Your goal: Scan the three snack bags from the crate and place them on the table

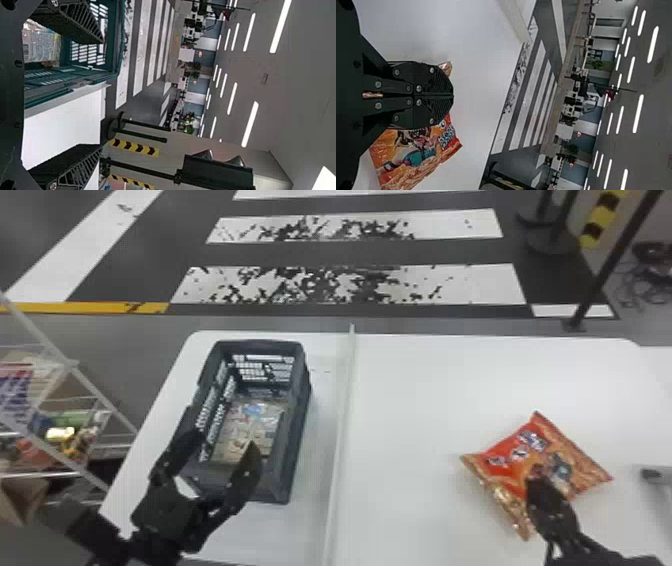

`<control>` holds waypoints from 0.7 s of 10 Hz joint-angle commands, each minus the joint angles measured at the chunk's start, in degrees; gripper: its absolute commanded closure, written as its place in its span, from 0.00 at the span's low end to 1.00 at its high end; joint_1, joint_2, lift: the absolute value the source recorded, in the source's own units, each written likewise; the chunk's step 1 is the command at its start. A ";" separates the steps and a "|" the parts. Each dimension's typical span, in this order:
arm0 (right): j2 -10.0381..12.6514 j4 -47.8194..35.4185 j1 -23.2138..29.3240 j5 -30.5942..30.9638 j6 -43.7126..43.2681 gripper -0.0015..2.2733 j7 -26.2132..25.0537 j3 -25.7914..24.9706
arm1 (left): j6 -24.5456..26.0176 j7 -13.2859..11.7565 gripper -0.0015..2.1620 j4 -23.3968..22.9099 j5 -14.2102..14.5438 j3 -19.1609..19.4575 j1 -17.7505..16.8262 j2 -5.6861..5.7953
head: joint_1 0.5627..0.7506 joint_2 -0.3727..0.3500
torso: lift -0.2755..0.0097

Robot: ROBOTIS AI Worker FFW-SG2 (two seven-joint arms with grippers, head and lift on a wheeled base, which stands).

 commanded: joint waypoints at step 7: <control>0.00 -4.75 -0.32 21.03 28.66 0.03 -8.07 10.05 | -0.44 -0.27 0.03 0.28 0.00 -0.21 0.07 0.04 | 0.70 0.60 | 0.84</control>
